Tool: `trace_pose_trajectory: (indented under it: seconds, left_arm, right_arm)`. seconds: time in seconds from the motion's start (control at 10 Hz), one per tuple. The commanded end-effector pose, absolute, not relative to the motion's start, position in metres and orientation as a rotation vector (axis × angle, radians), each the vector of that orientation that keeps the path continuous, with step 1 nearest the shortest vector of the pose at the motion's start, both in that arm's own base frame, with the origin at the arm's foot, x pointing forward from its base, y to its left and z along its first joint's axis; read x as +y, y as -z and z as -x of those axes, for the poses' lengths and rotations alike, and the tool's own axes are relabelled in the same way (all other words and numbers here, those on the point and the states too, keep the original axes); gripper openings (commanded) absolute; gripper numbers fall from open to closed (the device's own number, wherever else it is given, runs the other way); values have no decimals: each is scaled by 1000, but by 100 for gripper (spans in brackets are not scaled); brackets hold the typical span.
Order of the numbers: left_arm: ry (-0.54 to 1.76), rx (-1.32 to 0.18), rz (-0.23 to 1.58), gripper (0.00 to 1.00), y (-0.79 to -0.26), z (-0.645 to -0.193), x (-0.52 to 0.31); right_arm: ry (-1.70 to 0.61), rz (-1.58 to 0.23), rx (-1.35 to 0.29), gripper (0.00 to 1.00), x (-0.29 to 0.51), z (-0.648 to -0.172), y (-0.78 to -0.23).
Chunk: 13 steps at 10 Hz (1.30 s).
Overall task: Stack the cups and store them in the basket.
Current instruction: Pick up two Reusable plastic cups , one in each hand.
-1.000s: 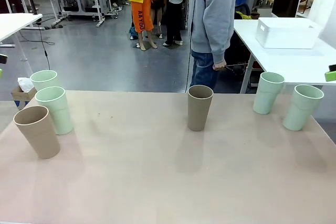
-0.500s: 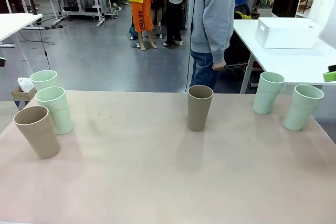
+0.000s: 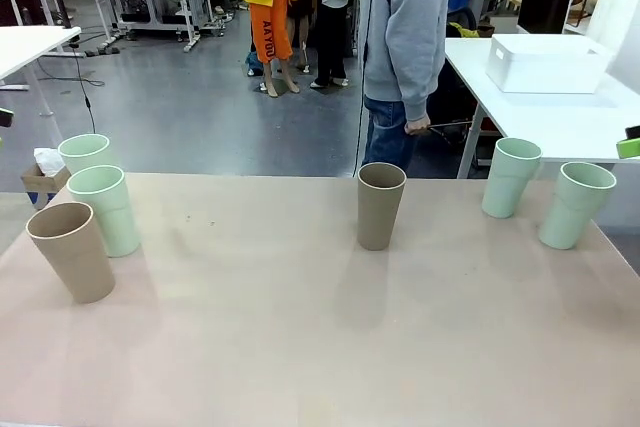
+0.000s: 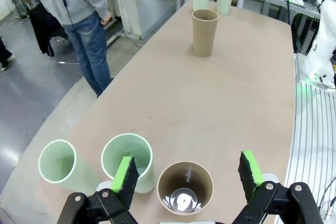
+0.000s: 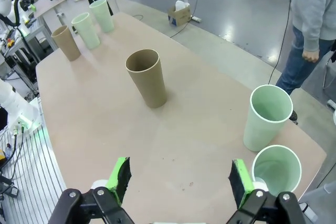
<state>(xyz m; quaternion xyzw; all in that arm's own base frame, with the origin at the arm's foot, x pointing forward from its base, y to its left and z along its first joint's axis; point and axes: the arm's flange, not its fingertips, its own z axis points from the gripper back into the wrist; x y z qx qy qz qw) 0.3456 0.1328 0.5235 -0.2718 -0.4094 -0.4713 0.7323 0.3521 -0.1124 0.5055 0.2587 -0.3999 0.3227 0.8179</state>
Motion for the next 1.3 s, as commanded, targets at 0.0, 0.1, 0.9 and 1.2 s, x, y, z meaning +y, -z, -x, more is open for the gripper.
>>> trace_pose_trajectory:
  seconds: [0.0,0.1,0.9,1.2]
  left_arm:
    - [1056,-926,604,100,-525,-347,134]
    - [1056,-926,604,100,-525,-347,134]
    - [1056,-926,604,100,-525,-347,134]
    - [1056,-926,604,100,-525,-347,134]
  right_arm:
    - [-709,-560,-880,100,-114,-356,-507]
    - [-709,-560,-880,100,-114,-356,-507]
    - [-709,-560,-880,100,-114,-356,-507]
    - [-709,-560,-880,100,-114,-356,-507]
